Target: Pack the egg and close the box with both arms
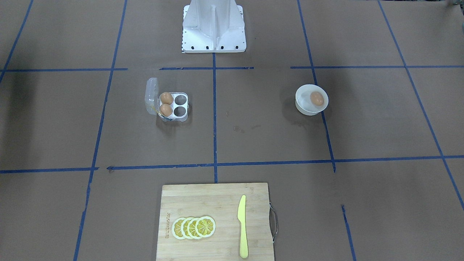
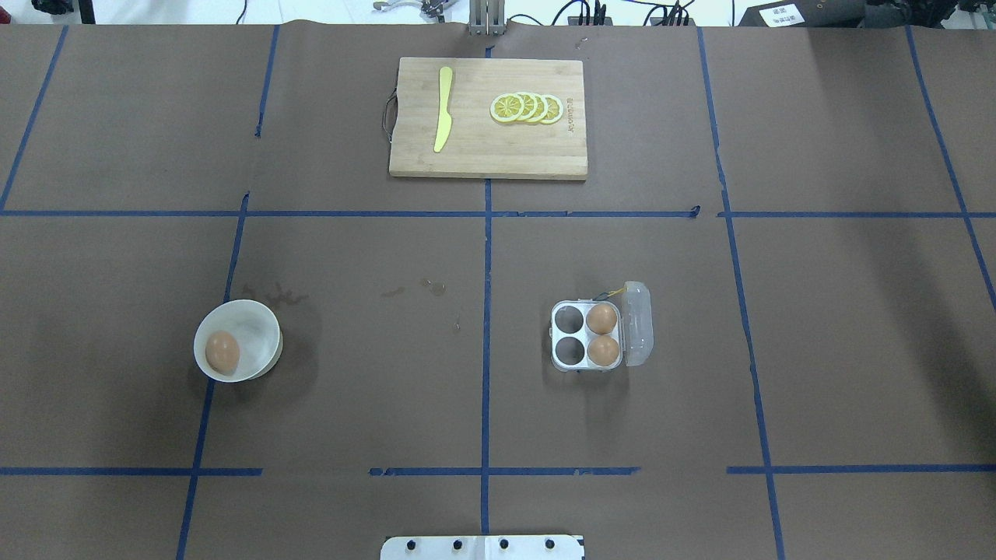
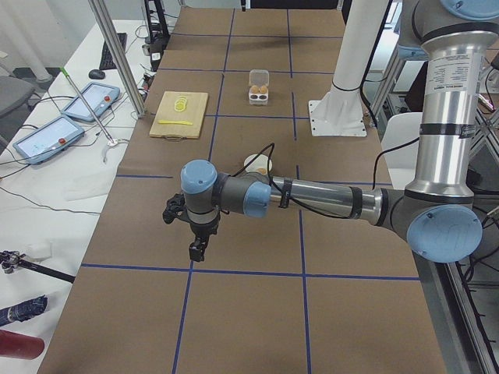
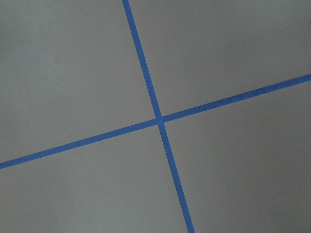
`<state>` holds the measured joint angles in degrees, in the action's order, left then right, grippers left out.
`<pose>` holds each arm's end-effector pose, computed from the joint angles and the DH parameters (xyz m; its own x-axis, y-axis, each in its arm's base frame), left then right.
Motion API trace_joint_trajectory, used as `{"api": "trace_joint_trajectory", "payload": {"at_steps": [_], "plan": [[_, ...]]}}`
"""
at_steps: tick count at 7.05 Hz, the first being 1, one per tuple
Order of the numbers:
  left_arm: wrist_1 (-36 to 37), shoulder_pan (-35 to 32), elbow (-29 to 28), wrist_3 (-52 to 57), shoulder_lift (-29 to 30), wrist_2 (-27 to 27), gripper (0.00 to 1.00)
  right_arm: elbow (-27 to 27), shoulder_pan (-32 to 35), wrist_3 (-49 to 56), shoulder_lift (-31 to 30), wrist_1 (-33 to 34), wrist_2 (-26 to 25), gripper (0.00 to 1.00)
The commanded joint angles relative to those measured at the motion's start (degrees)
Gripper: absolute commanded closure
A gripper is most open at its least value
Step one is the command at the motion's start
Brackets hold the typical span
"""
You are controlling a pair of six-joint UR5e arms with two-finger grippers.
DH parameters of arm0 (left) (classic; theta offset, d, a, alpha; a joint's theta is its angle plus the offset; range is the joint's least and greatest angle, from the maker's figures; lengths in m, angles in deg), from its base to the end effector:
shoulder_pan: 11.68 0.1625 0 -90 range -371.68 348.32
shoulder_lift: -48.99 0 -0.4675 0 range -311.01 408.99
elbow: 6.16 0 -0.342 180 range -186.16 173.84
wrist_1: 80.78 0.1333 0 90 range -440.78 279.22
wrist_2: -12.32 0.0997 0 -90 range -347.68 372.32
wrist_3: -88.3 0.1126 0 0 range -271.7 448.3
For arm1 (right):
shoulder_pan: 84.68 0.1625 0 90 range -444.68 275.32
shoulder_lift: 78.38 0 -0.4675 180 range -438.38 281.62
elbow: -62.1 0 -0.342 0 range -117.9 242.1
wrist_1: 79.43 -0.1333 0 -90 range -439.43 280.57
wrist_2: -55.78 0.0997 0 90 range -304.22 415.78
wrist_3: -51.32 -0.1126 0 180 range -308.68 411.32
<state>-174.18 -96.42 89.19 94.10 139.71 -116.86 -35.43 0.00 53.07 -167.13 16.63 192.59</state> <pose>-0.0199 -0.4624 0.6635 0.7493 0.2729 -0.6033 -0.1670 0.9595 0.2267 0.0091 -0.4542 0.6499 0.6751 -0.1282 0.7265 0.1133 0.9911 0.0697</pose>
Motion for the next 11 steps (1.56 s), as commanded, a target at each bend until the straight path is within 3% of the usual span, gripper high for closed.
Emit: {"api": "trace_joint_trajectory", "payload": {"at_steps": [1, 11], "plan": [[0.14, 0.01, 0.53, -0.79, 0.32, -0.63, 0.00, 0.06, -0.13, 0.00, 0.15, 0.00, -0.05, 0.00], [-4.34, 0.80, 3.43, -2.46, 1.03, -0.72, 0.00, -0.03, -0.05, -0.17, -0.47, -0.52, 0.12, 0.00]]}}
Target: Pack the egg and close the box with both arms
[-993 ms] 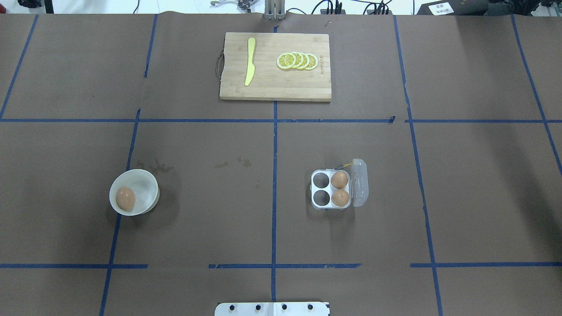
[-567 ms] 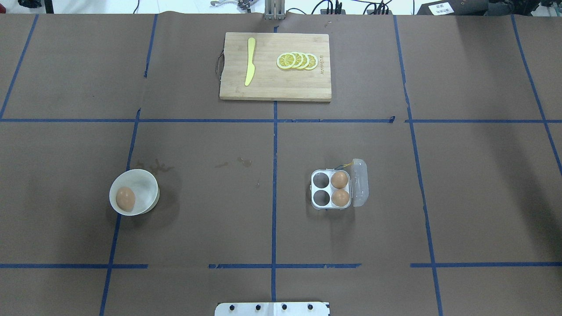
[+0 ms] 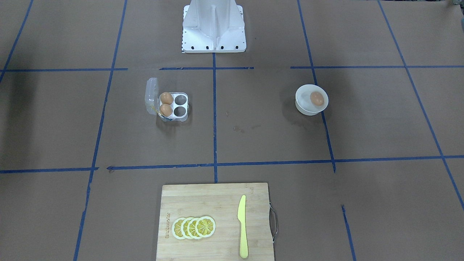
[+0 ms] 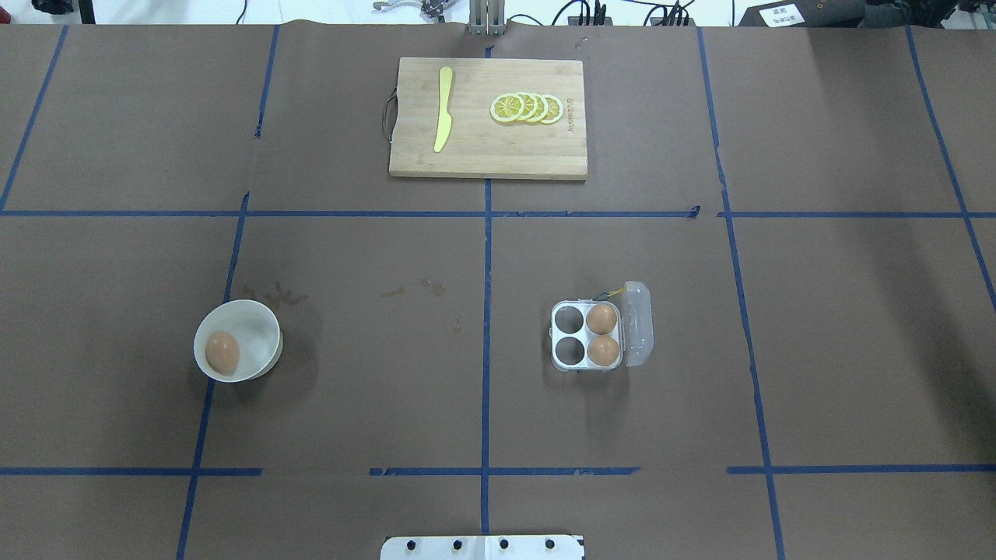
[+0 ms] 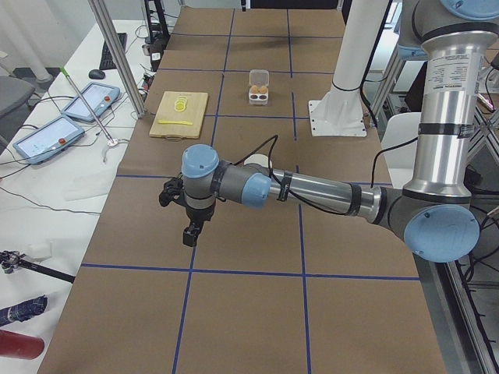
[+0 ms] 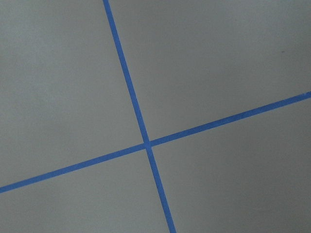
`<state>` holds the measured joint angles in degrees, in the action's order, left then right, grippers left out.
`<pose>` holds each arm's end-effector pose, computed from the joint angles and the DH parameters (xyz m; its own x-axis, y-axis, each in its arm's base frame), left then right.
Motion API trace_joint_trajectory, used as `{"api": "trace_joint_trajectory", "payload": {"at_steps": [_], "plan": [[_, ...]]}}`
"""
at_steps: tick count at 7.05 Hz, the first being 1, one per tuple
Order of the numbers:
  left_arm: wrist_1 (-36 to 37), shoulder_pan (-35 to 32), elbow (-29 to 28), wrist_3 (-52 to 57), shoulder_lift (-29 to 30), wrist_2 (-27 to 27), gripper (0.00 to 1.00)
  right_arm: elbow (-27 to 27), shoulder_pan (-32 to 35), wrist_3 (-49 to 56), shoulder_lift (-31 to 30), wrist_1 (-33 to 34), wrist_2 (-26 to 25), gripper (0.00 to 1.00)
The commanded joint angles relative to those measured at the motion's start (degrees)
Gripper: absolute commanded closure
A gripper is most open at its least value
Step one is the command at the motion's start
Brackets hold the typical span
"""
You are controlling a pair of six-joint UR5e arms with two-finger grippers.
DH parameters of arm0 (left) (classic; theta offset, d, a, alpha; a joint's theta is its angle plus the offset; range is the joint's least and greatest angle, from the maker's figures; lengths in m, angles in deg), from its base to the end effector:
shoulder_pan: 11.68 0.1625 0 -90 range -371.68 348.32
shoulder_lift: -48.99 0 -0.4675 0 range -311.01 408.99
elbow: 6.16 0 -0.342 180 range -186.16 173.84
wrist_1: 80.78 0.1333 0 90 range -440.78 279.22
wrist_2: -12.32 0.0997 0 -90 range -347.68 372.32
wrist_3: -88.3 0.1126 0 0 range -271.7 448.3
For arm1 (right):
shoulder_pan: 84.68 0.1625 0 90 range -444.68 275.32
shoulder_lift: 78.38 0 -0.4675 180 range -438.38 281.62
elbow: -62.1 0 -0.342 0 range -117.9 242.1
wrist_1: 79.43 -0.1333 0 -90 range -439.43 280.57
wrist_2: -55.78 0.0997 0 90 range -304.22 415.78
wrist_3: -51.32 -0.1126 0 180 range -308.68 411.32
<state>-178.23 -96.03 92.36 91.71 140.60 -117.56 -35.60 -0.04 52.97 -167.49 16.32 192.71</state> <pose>-0.0144 -0.4747 0.6219 0.7377 0.3242 -0.5922 -0.1380 0.9310 0.3379 0.0089 -0.4516 0.6507 0.6736 -0.1284 0.7279 0.1127 0.9911 0.0705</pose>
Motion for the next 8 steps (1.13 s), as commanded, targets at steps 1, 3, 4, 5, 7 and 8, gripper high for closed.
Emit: {"api": "trace_joint_trajectory", "payload": {"at_steps": [1, 3, 4, 5, 7, 8], "plan": [[-0.29, 1.10, 0.88, -0.33, 0.14, -0.02, 0.00, 0.05, 0.00, -0.07, -0.19, -0.21, 0.00, 0.00], [-1.43, 8.97, 4.46, -10.79, 0.92, 0.76, 0.00, -0.21, 0.00, -0.68, -0.45, -0.21, -0.08, 0.00], [-1.43, 15.29, 7.80, -19.49, 1.28, 2.34, 0.00, -0.47, 0.00, -0.69, -0.37, -0.39, -0.17, 0.00], [-1.35, 20.22, 10.44, -28.63, 2.24, 2.96, 0.00, -0.65, 0.00, -0.69, -0.28, -0.39, 0.00, 0.00], [-0.21, 31.63, 12.31, -53.82, 6.09, 5.41, 0.00, -0.13, 0.00, -0.69, -0.54, -3.10, 3.24, 0.00], [4.67, 36.05, 12.40, -60.12, 10.29, 9.00, 0.01, -0.39, 0.00, -0.60, -0.54, -3.20, 3.34, 0.00]]}}
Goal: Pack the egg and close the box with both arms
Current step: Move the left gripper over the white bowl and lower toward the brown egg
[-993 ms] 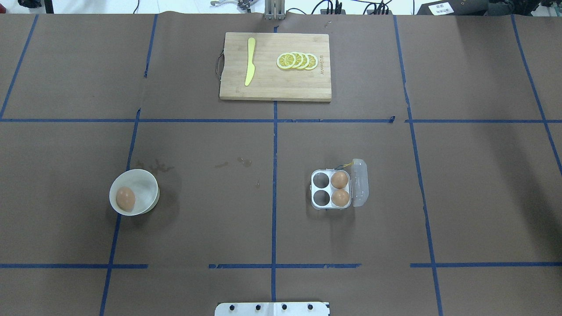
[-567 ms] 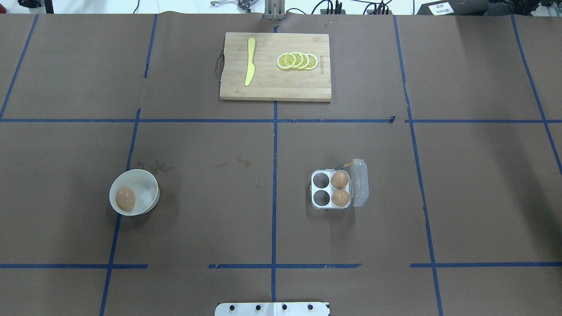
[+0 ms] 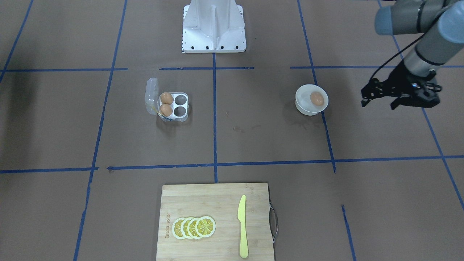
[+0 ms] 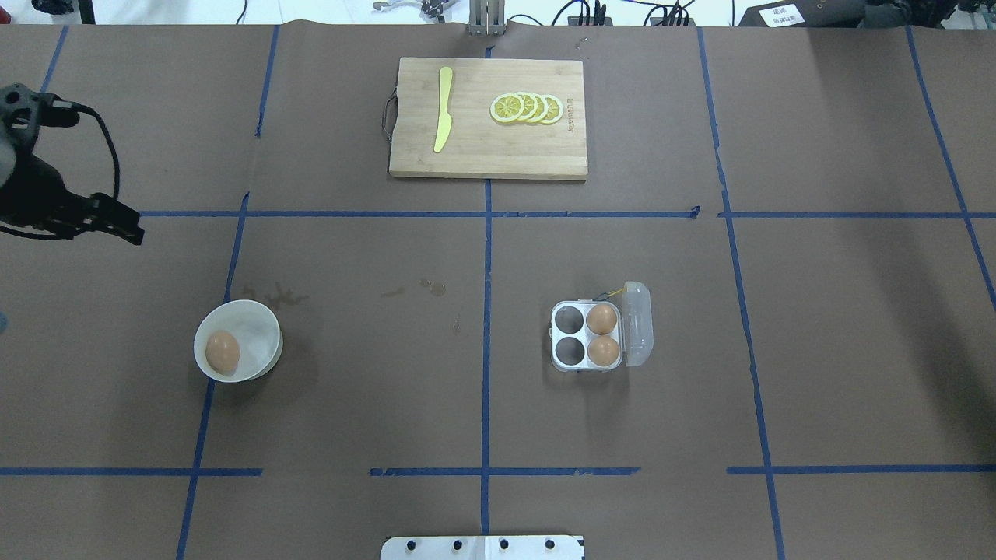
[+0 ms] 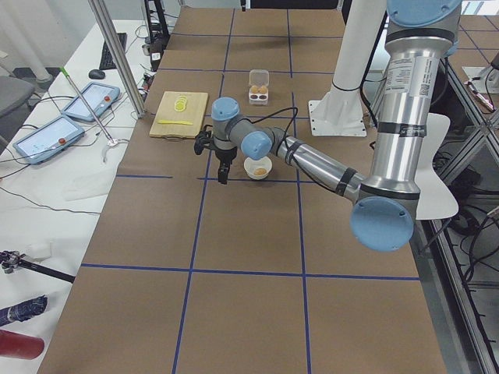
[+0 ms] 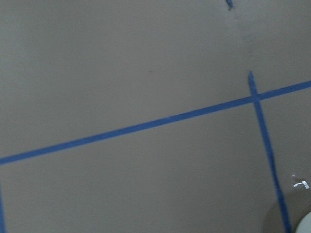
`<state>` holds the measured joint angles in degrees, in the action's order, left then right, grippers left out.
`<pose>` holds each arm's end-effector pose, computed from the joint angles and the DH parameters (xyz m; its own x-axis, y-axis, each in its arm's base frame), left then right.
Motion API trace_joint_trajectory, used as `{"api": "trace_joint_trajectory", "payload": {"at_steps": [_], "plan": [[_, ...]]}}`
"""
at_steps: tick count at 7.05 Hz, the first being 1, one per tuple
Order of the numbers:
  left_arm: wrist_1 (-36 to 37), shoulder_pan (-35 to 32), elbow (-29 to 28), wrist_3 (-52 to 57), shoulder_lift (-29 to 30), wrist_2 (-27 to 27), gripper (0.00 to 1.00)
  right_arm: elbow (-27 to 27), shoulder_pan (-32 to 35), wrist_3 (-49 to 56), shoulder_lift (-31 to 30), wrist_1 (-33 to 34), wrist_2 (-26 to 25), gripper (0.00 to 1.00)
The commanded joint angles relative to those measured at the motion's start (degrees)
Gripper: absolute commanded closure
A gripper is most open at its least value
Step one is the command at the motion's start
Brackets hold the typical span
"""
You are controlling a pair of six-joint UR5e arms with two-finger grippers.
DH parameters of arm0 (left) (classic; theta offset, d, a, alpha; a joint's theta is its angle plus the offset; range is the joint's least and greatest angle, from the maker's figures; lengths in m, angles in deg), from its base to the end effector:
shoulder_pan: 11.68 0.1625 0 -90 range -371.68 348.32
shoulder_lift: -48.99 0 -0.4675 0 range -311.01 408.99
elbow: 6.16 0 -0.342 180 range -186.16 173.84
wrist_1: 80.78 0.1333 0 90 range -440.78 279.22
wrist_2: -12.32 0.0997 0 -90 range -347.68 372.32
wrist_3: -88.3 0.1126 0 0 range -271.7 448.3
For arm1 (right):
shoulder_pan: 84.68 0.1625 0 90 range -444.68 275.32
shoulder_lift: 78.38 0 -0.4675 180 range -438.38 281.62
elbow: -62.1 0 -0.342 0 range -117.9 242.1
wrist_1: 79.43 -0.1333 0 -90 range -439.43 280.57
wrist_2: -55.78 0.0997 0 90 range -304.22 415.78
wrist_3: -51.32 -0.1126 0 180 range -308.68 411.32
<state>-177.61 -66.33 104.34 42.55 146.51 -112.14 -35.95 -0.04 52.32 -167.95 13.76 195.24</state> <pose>0.2314 -0.4464 0.4845 0.6788 0.0374 -0.7333 0.0164 0.9977 0.0661 0.0057 -0.4503 0.6432 0.6389 -0.1478 0.7550 0.1042 0.9890 0.1054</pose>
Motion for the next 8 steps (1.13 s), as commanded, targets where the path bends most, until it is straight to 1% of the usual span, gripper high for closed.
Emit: {"api": "trace_joint_trajectory", "payload": {"at_steps": [1, 2, 4, 6, 8], "plan": [[12.11, 8.92, 1.11, -13.81, 8.78, 4.13, 0.02, -0.12, -0.09, 0.05, -0.17, -0.64, 0.82, 0.00], [14.10, 11.81, 2.17, -16.97, 9.17, 7.35, 0.03, 0.05, -0.09, 0.22, -0.08, -0.72, 0.65, 0.00], [17.96, 15.61, 1.30, -20.77, 9.17, 11.67, 0.06, 0.23, -0.09, 0.05, -0.08, -0.64, 0.82, 0.00], [18.08, 16.58, -0.36, -21.04, 9.08, 12.13, 0.07, 0.49, -0.09, -0.12, -0.17, -0.64, 0.82, 0.00], [18.17, 19.56, -1.60, -22.01, 9.17, 12.22, 0.13, 0.49, -0.09, -0.13, -0.08, -0.64, 0.82, 0.00]]}}
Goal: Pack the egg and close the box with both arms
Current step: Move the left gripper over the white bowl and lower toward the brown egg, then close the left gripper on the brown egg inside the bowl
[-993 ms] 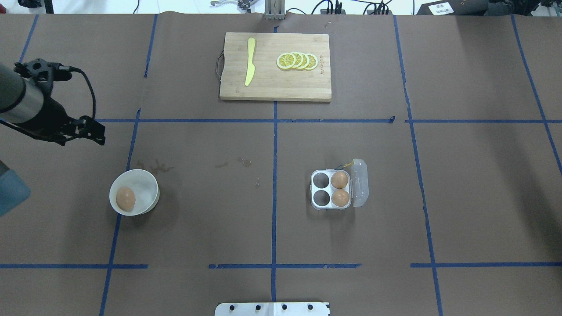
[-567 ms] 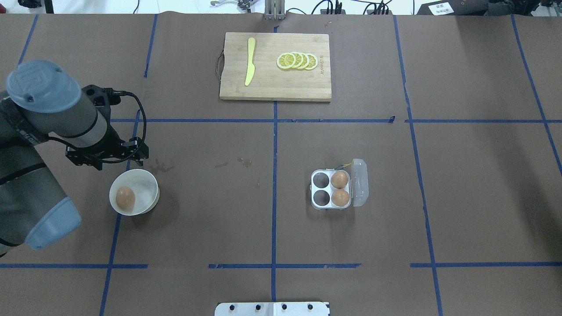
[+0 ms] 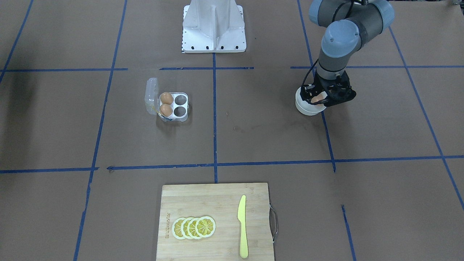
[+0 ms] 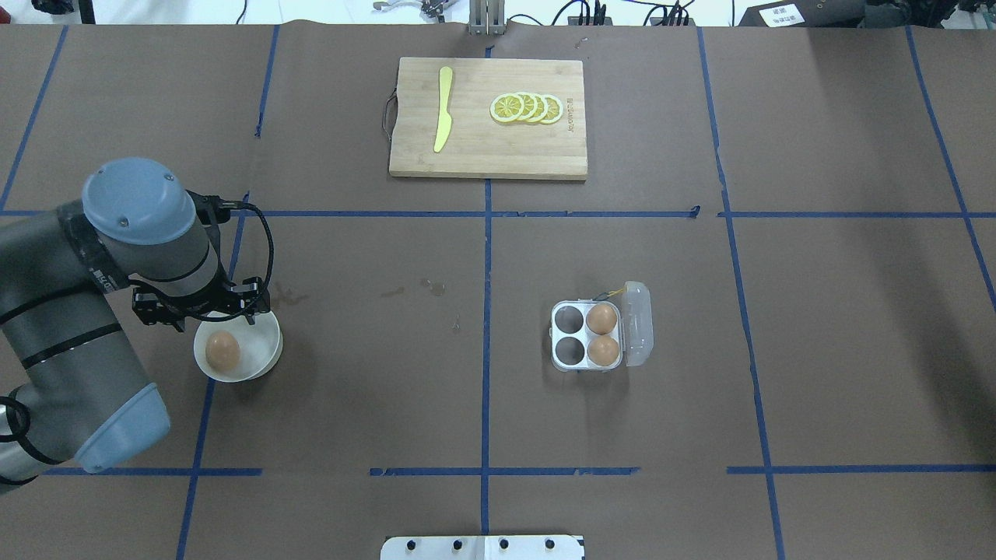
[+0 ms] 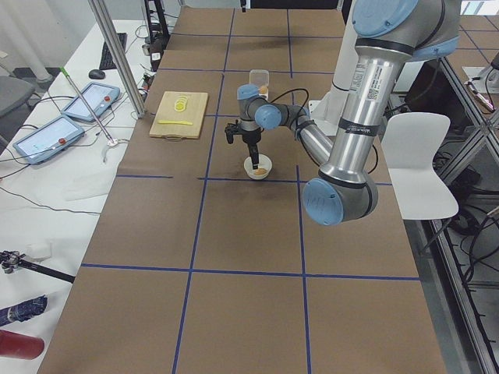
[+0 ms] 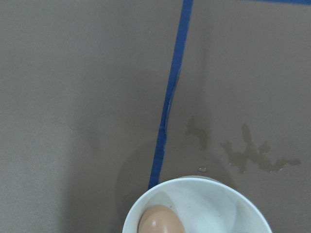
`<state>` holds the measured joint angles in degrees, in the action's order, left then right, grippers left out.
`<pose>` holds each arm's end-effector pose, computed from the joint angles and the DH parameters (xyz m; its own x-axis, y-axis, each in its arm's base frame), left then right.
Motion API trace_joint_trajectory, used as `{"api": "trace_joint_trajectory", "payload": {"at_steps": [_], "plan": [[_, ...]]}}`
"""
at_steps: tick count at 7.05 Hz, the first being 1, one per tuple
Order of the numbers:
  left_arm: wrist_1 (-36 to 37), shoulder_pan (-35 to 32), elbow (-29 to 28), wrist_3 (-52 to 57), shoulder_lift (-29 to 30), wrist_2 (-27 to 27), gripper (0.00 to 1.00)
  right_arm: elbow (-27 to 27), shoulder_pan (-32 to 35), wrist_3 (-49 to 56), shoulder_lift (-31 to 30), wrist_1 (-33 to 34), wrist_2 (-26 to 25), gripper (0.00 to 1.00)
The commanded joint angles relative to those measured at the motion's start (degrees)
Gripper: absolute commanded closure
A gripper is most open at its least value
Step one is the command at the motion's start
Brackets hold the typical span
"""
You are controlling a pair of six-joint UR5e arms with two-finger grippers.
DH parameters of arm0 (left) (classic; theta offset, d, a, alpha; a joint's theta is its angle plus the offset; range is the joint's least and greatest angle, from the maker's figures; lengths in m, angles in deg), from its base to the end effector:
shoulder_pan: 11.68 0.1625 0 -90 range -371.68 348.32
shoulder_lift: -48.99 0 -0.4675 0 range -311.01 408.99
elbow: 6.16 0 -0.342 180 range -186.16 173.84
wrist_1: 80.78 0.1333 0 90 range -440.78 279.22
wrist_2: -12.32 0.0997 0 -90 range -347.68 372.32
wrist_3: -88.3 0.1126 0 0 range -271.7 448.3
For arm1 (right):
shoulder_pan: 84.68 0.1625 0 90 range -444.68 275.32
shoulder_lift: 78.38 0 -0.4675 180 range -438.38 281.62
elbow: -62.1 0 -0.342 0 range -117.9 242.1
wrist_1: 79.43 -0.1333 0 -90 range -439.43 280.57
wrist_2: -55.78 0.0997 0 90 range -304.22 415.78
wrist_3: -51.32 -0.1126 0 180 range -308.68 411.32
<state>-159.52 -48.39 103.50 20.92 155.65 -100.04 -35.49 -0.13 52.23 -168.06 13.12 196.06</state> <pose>0.3820 -0.3977 0.4599 0.8333 -0.1776 -0.5235 0.1117 0.9815 -0.1552 0.0040 -0.4498 0.6453 0.6277 -0.1479 0.7642 0.1045 0.9889 0.1056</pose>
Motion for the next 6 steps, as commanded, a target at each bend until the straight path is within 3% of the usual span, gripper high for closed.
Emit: {"api": "trace_joint_trajectory", "payload": {"at_steps": [1, 6], "plan": [[0.16, 1.81, -0.86, -0.38, 0.03, 0.13, 0.15, 0.04, 0.00, -0.03, 0.03, 0.00, 0.00, 0.00], [0.16, 3.31, -2.79, -0.29, 0.21, 0.13, 0.21, 0.56, 0.00, 0.14, 0.03, 0.00, 0.09, 0.00]]}}
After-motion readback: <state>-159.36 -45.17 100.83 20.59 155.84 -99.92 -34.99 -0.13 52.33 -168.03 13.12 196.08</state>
